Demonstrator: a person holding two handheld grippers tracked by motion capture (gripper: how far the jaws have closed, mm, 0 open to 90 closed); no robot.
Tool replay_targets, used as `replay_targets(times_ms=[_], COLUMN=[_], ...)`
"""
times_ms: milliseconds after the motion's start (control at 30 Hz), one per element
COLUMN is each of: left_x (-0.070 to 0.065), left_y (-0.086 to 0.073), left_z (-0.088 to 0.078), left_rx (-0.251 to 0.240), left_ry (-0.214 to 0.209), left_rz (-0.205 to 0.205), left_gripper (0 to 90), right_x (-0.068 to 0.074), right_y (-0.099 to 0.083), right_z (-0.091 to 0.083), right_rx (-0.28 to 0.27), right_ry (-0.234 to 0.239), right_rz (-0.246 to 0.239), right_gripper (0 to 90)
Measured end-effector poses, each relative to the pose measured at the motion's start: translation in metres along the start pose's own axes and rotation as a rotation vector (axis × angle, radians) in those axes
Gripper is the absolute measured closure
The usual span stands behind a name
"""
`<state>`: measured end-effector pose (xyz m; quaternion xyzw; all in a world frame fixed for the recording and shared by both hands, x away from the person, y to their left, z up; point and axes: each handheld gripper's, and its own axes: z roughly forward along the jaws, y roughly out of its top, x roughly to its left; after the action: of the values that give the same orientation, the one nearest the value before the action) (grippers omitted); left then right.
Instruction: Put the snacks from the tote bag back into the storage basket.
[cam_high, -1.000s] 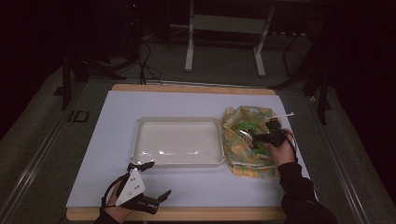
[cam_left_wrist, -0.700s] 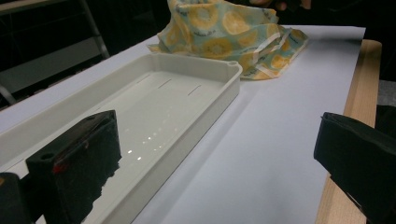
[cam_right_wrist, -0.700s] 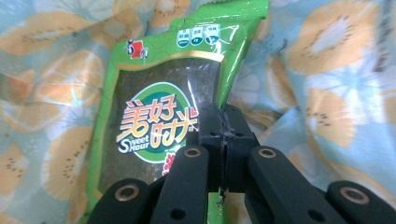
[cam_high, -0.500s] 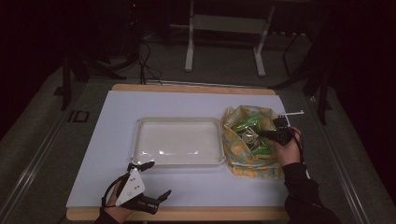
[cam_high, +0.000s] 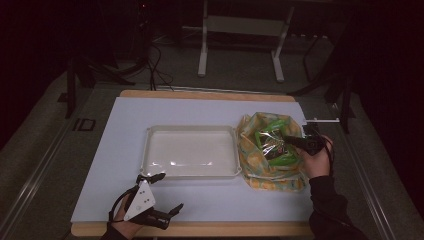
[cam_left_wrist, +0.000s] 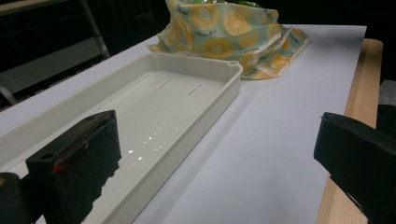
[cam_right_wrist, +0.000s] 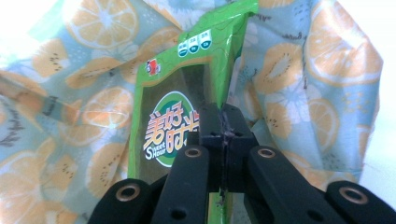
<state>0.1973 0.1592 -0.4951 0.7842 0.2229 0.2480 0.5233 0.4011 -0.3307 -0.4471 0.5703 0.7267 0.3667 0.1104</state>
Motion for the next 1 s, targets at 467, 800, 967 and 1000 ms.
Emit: replay_targets(times_ms=[467, 800, 967, 1000], left_x=[-0.001, -0.001, -0.001, -0.001], left_y=[0.0, 0.0, 0.001, 0.001], left_z=[0.0, 0.0, 0.001, 0.001], left_rx=[0.001, 0.0, 0.0, -0.004], left_ry=[0.0, 0.005, 0.005, 0.006], left_rz=[0.004, 0.006, 0.008, 0.007], left_gripper=[1.1, 1.1, 1.1, 1.1], right_x=[-0.009, -0.01, -0.011, -0.011], right_y=[0.002, 0.001, 0.0, 0.0], right_z=[-0.035, -0.049, -0.056, -0.058], right_rx=[-0.083, -0.107, -0.118, -0.123], right_ry=[0.007, 0.003, 0.009, 0.011], right_rz=[0.043, 0.067, 0.081, 0.084], right_gripper=[89.2, 89.2, 89.1, 89.2])
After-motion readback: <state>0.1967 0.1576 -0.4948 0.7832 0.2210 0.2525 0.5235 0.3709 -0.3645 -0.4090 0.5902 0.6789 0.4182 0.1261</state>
